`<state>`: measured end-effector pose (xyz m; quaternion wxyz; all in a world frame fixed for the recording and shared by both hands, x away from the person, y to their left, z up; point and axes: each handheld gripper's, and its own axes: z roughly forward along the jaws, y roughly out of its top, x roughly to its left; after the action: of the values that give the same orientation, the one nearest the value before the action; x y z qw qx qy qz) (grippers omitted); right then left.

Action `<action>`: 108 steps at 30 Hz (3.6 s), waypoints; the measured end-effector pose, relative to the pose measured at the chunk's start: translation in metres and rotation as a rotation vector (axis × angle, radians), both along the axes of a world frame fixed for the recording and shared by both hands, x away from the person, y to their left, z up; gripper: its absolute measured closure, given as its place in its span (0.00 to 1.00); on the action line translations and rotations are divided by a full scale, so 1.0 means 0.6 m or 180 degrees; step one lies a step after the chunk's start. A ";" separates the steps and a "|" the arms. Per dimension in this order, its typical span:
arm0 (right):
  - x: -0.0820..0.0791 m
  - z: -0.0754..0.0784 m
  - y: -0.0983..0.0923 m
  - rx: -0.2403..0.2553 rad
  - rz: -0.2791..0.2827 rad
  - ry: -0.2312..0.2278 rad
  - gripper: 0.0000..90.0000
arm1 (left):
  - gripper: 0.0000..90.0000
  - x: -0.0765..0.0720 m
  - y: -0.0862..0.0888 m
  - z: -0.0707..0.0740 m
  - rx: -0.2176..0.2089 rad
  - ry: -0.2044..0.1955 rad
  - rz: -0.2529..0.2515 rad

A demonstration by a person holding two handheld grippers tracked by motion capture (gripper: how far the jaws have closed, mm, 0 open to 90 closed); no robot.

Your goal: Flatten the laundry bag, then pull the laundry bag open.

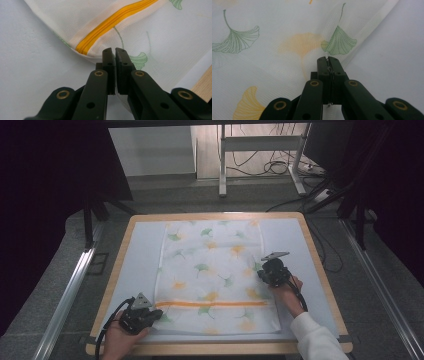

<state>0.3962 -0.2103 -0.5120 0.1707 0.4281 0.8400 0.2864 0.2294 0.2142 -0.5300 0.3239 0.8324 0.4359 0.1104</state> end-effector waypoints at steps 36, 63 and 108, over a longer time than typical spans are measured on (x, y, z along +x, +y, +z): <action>-0.220 0.033 -0.069 0.0485 0.0192 -0.0244 0.42 | 0.29 0.015 -0.094 0.074 -0.0270 -0.0704 -0.0316; -0.247 0.019 -0.070 0.0376 0.0424 0.0003 0.96 | 0.36 0.067 -0.217 0.093 -0.0186 -0.0597 -0.0718; -0.254 -0.001 -0.083 0.0262 0.0533 0.0301 0.99 | 0.60 0.154 -0.489 0.064 -0.0078 -0.0316 -0.1800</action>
<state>0.2435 -0.2602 -0.5124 0.0886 0.3761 0.8675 0.3133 0.3220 -0.0794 -0.4918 0.3728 0.9105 0.1714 0.0511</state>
